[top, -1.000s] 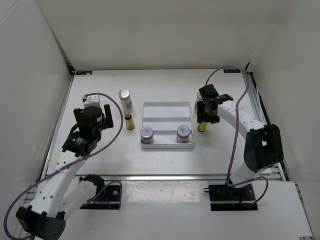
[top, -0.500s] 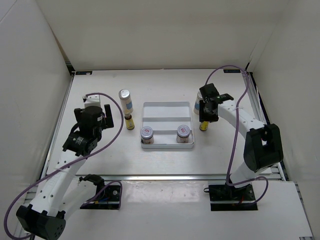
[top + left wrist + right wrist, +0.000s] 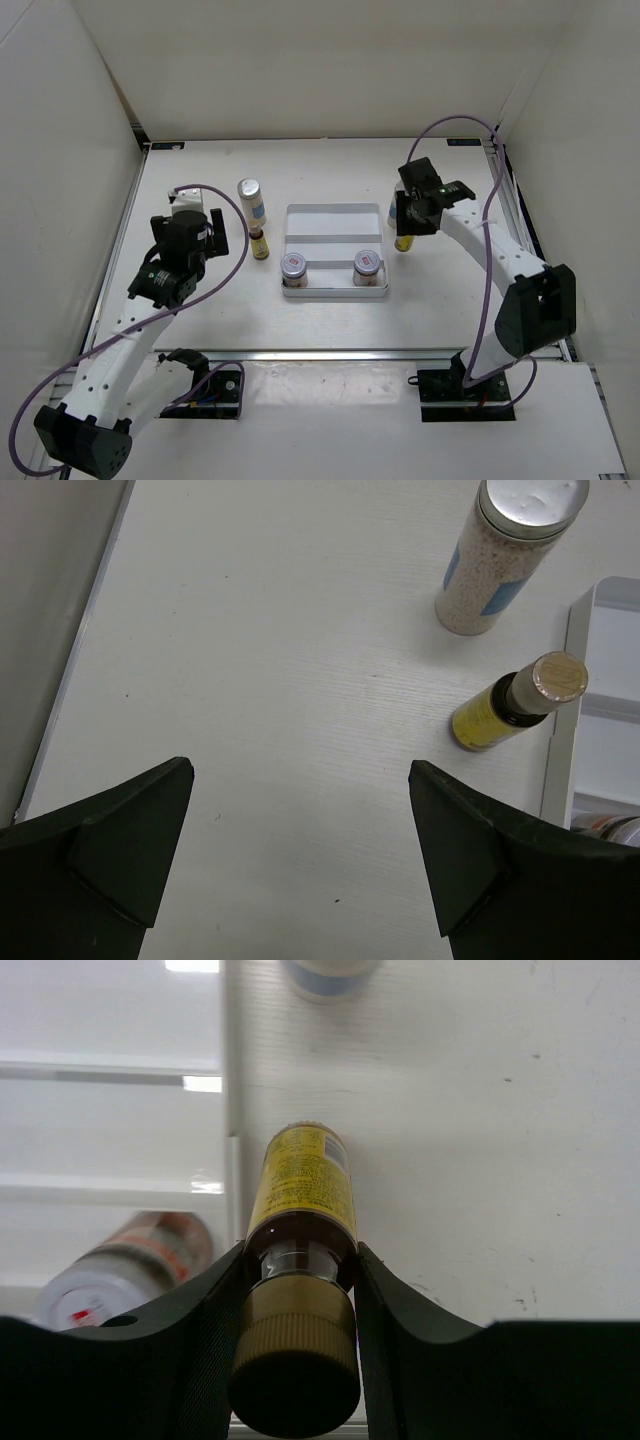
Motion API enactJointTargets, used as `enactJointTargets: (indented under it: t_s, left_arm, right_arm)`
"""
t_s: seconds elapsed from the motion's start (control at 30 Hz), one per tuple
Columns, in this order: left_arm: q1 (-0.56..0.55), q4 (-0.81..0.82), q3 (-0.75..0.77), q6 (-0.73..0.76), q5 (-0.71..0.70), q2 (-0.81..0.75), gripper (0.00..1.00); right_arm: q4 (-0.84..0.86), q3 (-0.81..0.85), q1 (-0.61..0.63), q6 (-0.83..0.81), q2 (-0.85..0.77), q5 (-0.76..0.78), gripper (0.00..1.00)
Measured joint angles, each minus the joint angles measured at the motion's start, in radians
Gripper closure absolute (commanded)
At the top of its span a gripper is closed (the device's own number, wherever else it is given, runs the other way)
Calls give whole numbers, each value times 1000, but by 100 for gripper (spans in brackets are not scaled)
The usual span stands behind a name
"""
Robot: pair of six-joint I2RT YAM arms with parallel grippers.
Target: Organize the condiment bottles
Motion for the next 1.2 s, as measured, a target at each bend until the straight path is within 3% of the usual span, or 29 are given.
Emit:
enactJointTargets:
  t_s: [0.3,0.6,1.03,1.13,1.2]
  left_arm:
    - [0,3,0,0,0,6,0]
    - [0,3,0,0,2,9,0]
    - [0,6,0,0,7,32,0]
    - [0,6,0,0,7,32,0]
    - [0,6,0,0,7,32,0]
  right_arm:
    - [-1,71,152,0,-34,-37,100]
    - [53,53,154,-8,100,-75,100]
    - [118,33,155,-8,145,-129,100]
    - [129,33,156,-8,148,-133,96]
    - [130,33,155,-8,148,-134,86]
